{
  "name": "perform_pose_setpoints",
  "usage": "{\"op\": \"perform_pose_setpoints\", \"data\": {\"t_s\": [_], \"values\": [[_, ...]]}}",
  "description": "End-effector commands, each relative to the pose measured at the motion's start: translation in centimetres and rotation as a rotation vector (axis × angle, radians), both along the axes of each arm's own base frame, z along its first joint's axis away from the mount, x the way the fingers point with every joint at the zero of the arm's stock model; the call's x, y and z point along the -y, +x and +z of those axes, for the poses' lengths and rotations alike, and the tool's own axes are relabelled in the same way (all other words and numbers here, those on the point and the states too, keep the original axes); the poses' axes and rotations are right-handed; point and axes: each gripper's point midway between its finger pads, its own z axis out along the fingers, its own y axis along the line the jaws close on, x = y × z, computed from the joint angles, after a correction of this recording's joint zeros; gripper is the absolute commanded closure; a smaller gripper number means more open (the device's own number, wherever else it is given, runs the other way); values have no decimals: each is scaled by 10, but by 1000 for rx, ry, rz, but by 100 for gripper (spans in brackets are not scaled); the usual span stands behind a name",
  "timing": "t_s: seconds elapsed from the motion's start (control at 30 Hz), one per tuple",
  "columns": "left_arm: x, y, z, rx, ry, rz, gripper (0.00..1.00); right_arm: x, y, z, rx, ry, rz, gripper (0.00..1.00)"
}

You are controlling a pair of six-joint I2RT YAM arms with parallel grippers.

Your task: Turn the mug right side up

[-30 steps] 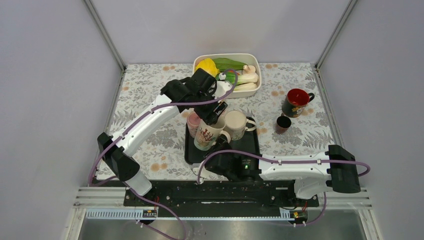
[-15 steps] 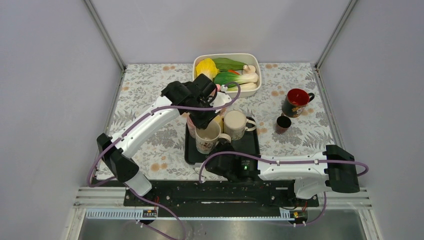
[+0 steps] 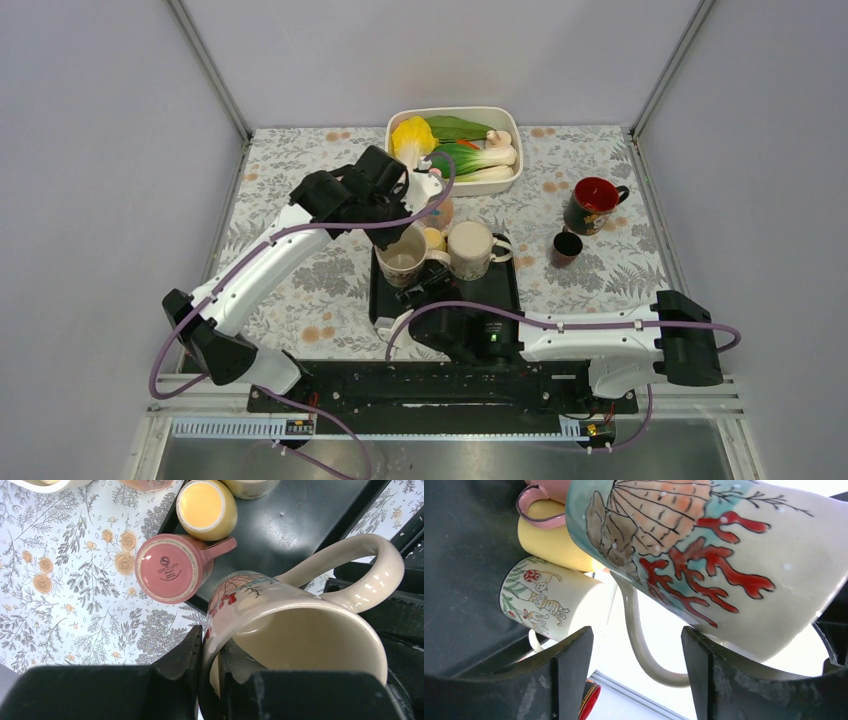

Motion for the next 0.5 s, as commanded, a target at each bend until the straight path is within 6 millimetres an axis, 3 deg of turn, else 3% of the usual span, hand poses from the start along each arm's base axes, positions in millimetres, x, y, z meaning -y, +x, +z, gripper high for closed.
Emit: {"op": "perform_pose_setpoints", "data": {"t_s": [0.0, 0.13, 0.27, 0.33, 0.47], "values": [[7, 4, 28, 66, -139, -12, 100, -10, 0, 43, 36, 162, -4, 22], [-9, 6, 37, 68, -167, 16, 100, -14, -14, 36, 34, 119, 60, 12], [-41, 17, 56, 116, -202, 94, 100, -23, -41, 41, -60, 172, 173, 7], [-57, 24, 64, 136, -214, 137, 100, -35, -61, 53, -159, 260, 255, 1], [-91, 46, 76, 186, -234, 233, 100, -51, -95, 78, -337, 440, 390, 1]]}}
